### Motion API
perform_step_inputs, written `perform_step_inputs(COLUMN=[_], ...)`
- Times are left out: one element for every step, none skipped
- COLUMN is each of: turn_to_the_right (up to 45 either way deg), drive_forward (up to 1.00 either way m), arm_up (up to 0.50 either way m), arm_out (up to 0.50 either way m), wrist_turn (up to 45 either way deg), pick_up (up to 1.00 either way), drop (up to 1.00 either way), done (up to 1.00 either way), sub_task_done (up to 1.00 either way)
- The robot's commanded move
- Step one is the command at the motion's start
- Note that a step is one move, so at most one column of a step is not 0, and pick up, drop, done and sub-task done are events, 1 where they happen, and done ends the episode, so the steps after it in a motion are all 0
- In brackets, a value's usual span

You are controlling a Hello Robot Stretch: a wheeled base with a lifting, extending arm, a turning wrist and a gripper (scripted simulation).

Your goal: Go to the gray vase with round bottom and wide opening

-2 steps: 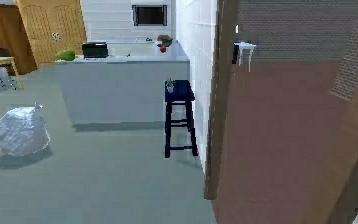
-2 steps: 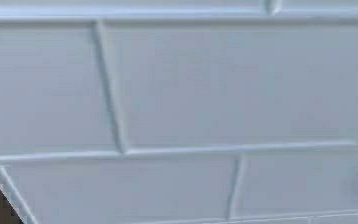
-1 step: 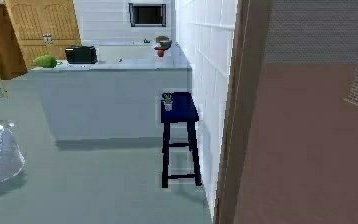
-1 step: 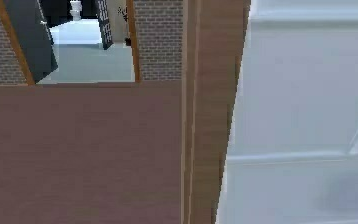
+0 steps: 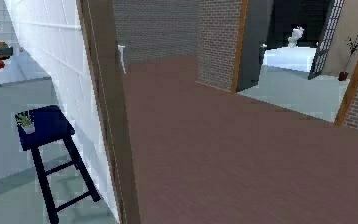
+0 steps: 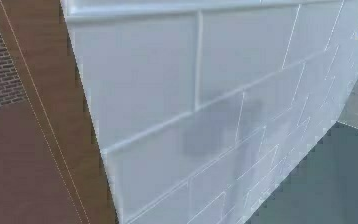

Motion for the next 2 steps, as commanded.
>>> perform_step_inputs(turn_to_the_right=[0.0,-18.0], drive_forward=[0.95,0.00], arm_up=[0.00,0.00], arm_out=[0.00,0.00], wrist_turn=[0.0,0.0], pick_up=[0.00,0.00], drop=[0.00,0.00], done=[0.00,0.00], sub_task_done=[0.00,0.00])
